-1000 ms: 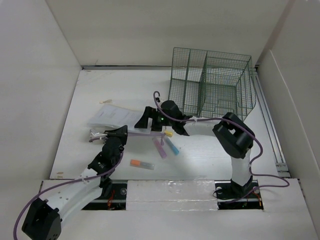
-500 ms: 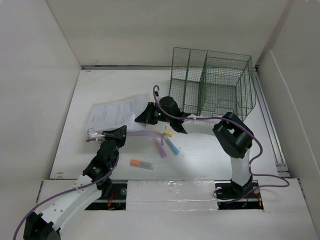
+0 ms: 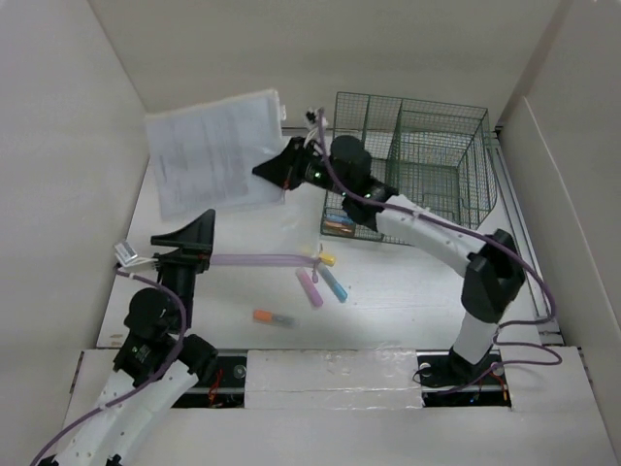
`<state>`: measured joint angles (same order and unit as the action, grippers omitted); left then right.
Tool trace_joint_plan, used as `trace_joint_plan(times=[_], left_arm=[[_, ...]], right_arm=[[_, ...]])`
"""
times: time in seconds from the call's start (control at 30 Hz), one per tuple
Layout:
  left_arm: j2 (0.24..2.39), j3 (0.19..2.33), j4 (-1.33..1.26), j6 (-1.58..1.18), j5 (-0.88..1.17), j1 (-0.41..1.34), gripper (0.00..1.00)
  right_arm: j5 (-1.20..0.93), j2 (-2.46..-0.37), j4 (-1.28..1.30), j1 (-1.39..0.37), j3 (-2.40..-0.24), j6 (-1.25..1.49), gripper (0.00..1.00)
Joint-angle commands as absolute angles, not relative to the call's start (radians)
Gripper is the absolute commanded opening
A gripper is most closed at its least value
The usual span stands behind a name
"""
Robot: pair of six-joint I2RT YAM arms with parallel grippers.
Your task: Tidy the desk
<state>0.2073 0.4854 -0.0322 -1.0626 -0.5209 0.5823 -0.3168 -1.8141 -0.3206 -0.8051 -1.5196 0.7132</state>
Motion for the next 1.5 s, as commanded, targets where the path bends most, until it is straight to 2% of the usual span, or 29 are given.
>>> trace_joint_plan(times=[0.0,0.13,0.23,0.27,0.4,0.6,0.7,1.03,1.17,1.3,1.4,1.47], left_arm=[[0.173,0.554,-0.028,-0.968,-0.531,0.581,0.9],[0.161,0.571,-0.025,-0.947,-0.511,0.581,0.89],[0.186,0.594,-0.02,-0.911,-0.459,0.581,0.89],[0.21,0.601,-0.015,-0.899,-0.445,0.581,0.88],[0.279,0.621,-0.026,-0.848,-0.361,0.581,0.87],[0.342,0.585,-0.087,-0.859,-0.286,0.581,0.86],[0.353,0.568,-0.1,-0.864,-0.265,0.581,0.85],[0.385,0.555,-0.104,-0.868,-0.233,0.581,0.85],[0.413,0.561,-0.113,-0.865,-0.213,0.581,0.85],[0.442,0.566,-0.124,-0.867,-0.181,0.581,0.84],[0.446,0.561,-0.123,-0.867,-0.178,0.581,0.84],[0.443,0.563,-0.123,-0.867,-0.179,0.581,0.84]], right_arm=[[-0.249,-1.666,-0.365,-0.72,-1.631,0.604,0.0],[-0.177,-1.498,-0.356,-0.599,-1.571,0.606,0.0],[-0.034,-1.379,-0.333,-0.485,-1.479,0.626,0.0],[0.062,-1.302,-0.327,-0.457,-1.4,0.638,0.0],[0.231,-1.108,-0.369,-0.324,-1.154,0.747,0.0],[0.466,-0.931,-0.42,-0.313,-0.844,0.876,0.0],[0.576,-0.861,-0.535,-0.322,-0.732,0.92,0.0],[0.986,-0.83,-0.521,-0.549,-0.677,0.818,0.0],[1.135,-0.886,-0.552,-0.609,-0.675,0.772,0.0],[1.193,-0.986,-0.596,-0.632,-0.698,0.764,0.0],[1.187,-1.069,-0.791,-0.621,-0.684,0.654,0.0],[1.189,-1.107,-0.804,-0.595,-0.704,0.64,0.0]])
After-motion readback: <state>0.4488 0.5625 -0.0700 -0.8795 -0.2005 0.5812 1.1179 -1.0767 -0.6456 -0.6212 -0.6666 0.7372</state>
